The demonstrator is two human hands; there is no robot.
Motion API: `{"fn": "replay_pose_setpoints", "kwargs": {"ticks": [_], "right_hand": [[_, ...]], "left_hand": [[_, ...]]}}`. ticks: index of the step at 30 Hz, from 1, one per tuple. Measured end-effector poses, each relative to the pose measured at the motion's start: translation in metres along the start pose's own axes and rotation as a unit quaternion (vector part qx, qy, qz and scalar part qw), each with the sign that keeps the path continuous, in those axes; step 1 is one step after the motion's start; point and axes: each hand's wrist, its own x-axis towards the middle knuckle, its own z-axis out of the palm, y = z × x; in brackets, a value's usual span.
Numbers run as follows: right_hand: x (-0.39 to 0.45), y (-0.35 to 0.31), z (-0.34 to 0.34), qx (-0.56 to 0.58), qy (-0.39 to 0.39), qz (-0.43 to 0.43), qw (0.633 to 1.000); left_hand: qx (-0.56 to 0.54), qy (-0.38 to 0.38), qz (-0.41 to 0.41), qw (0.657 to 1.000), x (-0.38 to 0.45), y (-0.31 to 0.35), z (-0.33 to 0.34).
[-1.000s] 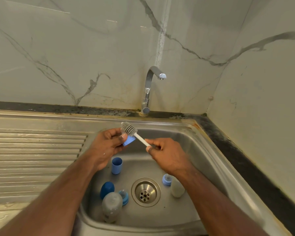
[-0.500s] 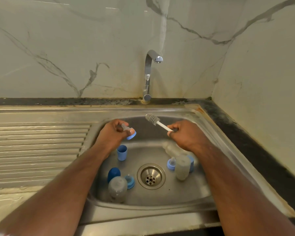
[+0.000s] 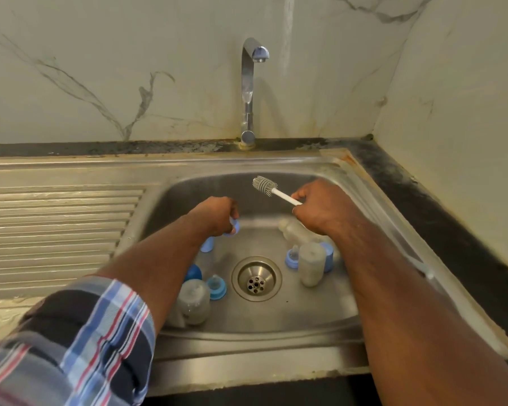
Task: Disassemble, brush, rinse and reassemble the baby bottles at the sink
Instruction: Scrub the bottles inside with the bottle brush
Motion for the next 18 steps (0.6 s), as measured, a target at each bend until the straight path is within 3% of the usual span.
{"fn": "replay_pose_setpoints", "kwargs": {"ticks": [13,18], "right_hand": [[0.013,0.011,0.009,-0.016,-0.018,0.042,0.999],[0.016,0.013,0.01,-0.016,-0.024,0.045,0.999]], "left_hand": [[0.172,-0.051,0.048,0.983,0.025,0.004,0.035],[0.171,-0.063,0.048,0.982,0.027,0.003,0.037]]}}
